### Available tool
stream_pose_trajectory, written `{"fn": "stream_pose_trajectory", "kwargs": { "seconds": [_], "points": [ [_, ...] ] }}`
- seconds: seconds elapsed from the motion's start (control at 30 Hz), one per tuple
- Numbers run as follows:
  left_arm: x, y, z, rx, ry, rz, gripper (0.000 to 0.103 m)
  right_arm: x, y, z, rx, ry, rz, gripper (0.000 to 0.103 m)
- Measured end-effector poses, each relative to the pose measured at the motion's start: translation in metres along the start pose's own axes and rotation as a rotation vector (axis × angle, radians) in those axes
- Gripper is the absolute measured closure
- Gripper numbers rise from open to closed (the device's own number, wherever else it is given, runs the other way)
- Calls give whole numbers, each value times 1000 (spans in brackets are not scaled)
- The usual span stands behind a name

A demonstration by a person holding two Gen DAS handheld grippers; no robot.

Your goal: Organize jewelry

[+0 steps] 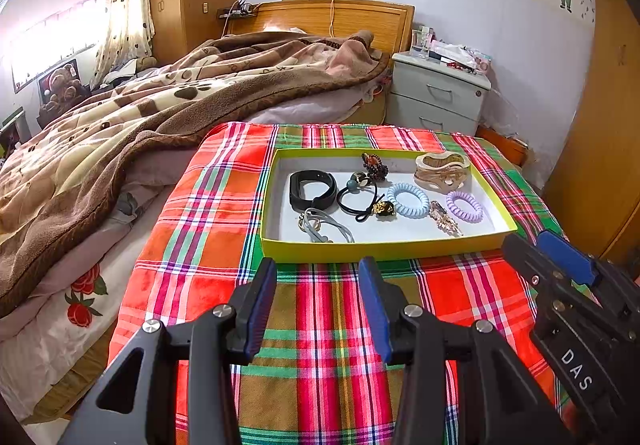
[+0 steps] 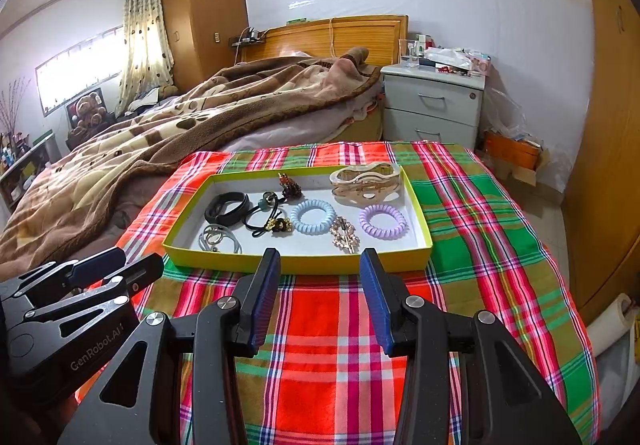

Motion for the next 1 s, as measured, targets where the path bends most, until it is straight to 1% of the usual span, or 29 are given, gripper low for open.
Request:
{"fn": "stream_pose_trajectory", "kwargs": {
  "seconds": [1.0],
  "points": [
    [1, 0, -2, 8, 0, 2, 59, 0, 1, 2, 1, 0, -2, 61]
  ]
}}
Point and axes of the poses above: each gripper's, at about its wrist camera, not at the fingertips, and z roughly against the way its jaws point, x to its left, y to its underside, the point moved 8 cm from there along -z, roughly the way its jaws point, and after that the axes turned 15 degrees about y, right-handed, at the moved point
